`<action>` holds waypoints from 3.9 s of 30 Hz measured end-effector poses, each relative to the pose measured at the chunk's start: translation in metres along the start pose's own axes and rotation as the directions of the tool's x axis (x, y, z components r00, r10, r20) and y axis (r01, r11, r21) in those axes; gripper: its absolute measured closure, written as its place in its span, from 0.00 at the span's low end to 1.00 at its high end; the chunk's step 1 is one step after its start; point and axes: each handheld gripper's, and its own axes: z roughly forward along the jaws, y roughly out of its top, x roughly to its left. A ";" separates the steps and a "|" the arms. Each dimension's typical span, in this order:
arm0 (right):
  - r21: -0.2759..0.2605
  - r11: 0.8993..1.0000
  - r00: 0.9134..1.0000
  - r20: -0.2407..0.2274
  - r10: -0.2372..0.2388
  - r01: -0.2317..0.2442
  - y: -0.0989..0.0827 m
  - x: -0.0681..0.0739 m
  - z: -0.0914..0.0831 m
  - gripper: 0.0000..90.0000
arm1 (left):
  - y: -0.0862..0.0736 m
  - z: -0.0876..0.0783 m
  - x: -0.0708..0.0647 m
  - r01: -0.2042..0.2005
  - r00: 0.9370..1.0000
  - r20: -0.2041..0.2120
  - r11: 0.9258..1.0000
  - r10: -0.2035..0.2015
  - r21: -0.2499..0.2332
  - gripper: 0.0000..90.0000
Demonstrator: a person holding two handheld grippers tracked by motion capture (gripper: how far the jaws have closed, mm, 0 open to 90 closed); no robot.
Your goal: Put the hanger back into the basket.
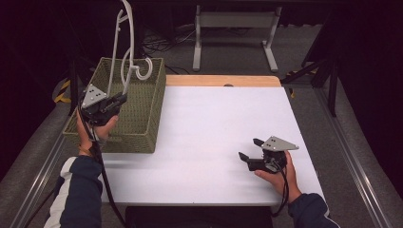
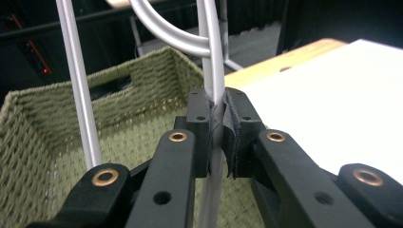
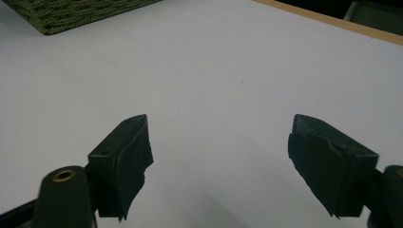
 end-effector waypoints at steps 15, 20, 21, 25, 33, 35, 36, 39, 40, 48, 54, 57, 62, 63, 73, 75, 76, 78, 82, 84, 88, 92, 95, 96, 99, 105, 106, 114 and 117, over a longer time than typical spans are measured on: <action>0.019 1.000 1.000 -0.002 0.002 -0.002 -0.001 0.000 0.003 0.25 | -0.024 -0.002 0.009 -0.078 0.996 -0.016 0.977 0.083 0.200 0.91; 0.024 1.000 1.000 -0.006 -0.002 0.002 -0.002 0.001 0.004 0.25 | -0.034 -0.003 0.010 -0.065 0.997 -0.024 0.975 0.072 0.213 0.91; 0.028 1.000 1.000 -0.009 -0.004 0.004 -0.002 0.001 0.004 0.25 | -0.034 -0.004 0.010 -0.070 0.997 -0.028 0.975 0.077 0.209 0.91; 0.036 0.999 1.000 -0.015 -0.014 0.015 -0.002 0.002 0.005 0.25 | -0.036 -0.003 0.008 -0.064 0.997 -0.034 0.971 0.074 0.232 0.87; 0.050 0.998 0.999 -0.025 -0.022 0.024 -0.003 0.002 0.006 0.25 | -0.038 -0.005 0.010 -0.013 0.999 -0.032 0.979 0.020 0.204 0.87; 0.051 0.998 0.999 -0.029 -0.024 0.025 -0.003 0.003 0.006 0.25 | -0.038 -0.005 0.010 -0.007 0.999 -0.040 0.981 0.015 0.196 0.85; 0.053 0.998 0.999 -0.029 -0.026 0.028 -0.003 0.003 0.006 0.25 | -0.037 -0.006 0.010 0.006 0.999 -0.038 0.983 0.002 0.185 0.85; 0.056 0.998 0.999 -0.032 -0.030 0.031 -0.003 0.003 0.007 0.25 | -0.037 -0.008 0.010 0.016 1.000 -0.028 0.986 -0.012 0.169 0.80; 0.058 0.998 0.999 -0.034 -0.029 0.031 -0.003 0.003 0.008 0.25 | -0.036 -0.008 0.008 0.011 1.000 -0.026 0.987 -0.007 0.162 0.80; 0.053 0.998 0.999 -0.029 -0.030 0.031 -0.002 0.003 0.007 0.25 | -0.029 -0.013 -0.001 -0.010 1.000 -0.002 0.996 0.011 0.092 0.76; 0.034 0.999 0.999 -0.014 -0.039 0.040 -0.001 0.003 0.004 0.25 | -0.022 -0.019 -0.012 -0.029 0.999 0.017 0.999 0.029 0.019 0.70; 0.013 0.999 0.999 -0.004 -0.046 0.046 0.001 0.004 0.001 0.25 | -0.019 -0.020 -0.018 -0.040 0.999 0.018 0.999 0.040 -0.009 0.64; -0.013 0.998 0.998 0.011 -0.068 0.068 0.003 0.006 -0.002 0.25 | -0.013 -0.024 -0.034 -0.070 0.997 0.038 0.995 0.073 -0.071 0.56; -0.019 0.997 0.997 0.015 -0.072 0.073 0.003 0.006 -0.003 0.25 | -0.013 -0.024 -0.034 -0.070 0.997 0.038 0.995 0.073 -0.071 0.54; -0.090 0.989 0.992 0.059 -0.111 0.116 0.009 0.010 -0.013 0.25 | -0.006 -0.032 -0.063 -0.111 0.989 0.078 0.981 0.125 -0.156 0.37; -0.095 0.988 0.991 0.064 -0.114 0.120 0.010 0.011 -0.014 0.25 | -0.006 -0.034 -0.070 -0.119 0.987 0.090 0.978 0.136 -0.173 0.35; -0.101 0.987 0.990 0.072 -0.121 0.128 0.010 0.011 -0.015 0.25 | -0.006 -0.035 -0.074 -0.122 0.986 0.091 0.977 0.140 -0.177 0.30; -0.108 0.985 0.989 0.081 -0.127 0.135 0.011 0.012 -0.016 0.25 | -0.007 -0.035 -0.076 -0.118 0.986 0.098 0.976 0.138 -0.186 0.26; -0.118 0.982 0.986 0.093 -0.137 0.148 0.012 0.014 -0.018 0.24 | -0.010 -0.038 -0.086 -0.124 0.980 0.125 0.971 0.152 -0.207 0.19; -0.125 0.980 0.985 0.098 -0.142 0.154 0.013 0.015 -0.019 0.24 | -0.012 -0.038 -0.092 -0.138 0.978 0.126 0.968 0.167 -0.209 0.17; -0.139 0.977 0.983 0.110 -0.150 0.164 0.013 0.017 -0.022 0.24 | -0.016 -0.037 -0.101 -0.140 0.974 0.145 0.969 0.171 -0.204 0.12; -0.149 0.974 0.981 0.115 -0.154 0.171 0.014 0.019 -0.024 0.24 | -0.019 -0.037 -0.109 -0.146 0.970 0.163 0.967 0.182 -0.208 0.11; -0.153 0.972 0.980 0.117 -0.162 0.179 0.014 0.020 -0.024 0.24 | -0.021 -0.037 -0.116 -0.165 0.966 0.164 0.963 0.202 -0.214 0.10; -0.152 0.972 0.980 0.116 -0.164 0.180 0.014 0.021 -0.024 0.24 | -0.022 -0.037 -0.118 -0.162 0.964 0.171 0.963 0.201 -0.215 0.10; -0.153 0.971 0.979 0.118 -0.166 0.183 0.013 0.023 -0.024 0.24 | -0.025 -0.038 -0.124 -0.159 0.962 0.185 0.961 0.202 -0.224 0.10; -0.160 0.969 0.977 0.131 -0.167 0.187 0.012 0.024 -0.027 0.24 | -0.034 -0.037 -0.133 -0.168 0.953 0.210 0.960 0.216 -0.225 0.08; -0.161 0.970 0.978 0.131 -0.163 0.184 0.012 0.024 -0.028 0.23 | -0.035 -0.037 -0.134 -0.174 0.952 0.209 0.958 0.223 -0.228 0.08; -0.158 0.971 0.976 0.148 -0.159 0.182 0.008 0.026 -0.032 0.20 | -0.053 -0.029 -0.139 -0.192 0.952 0.199 0.959 0.234 -0.206 0.09; -0.156 0.972 0.976 0.153 -0.152 0.175 0.005 0.026 -0.032 0.19 | -0.061 -0.026 -0.141 -0.191 0.948 0.218 0.964 0.230 -0.186 0.09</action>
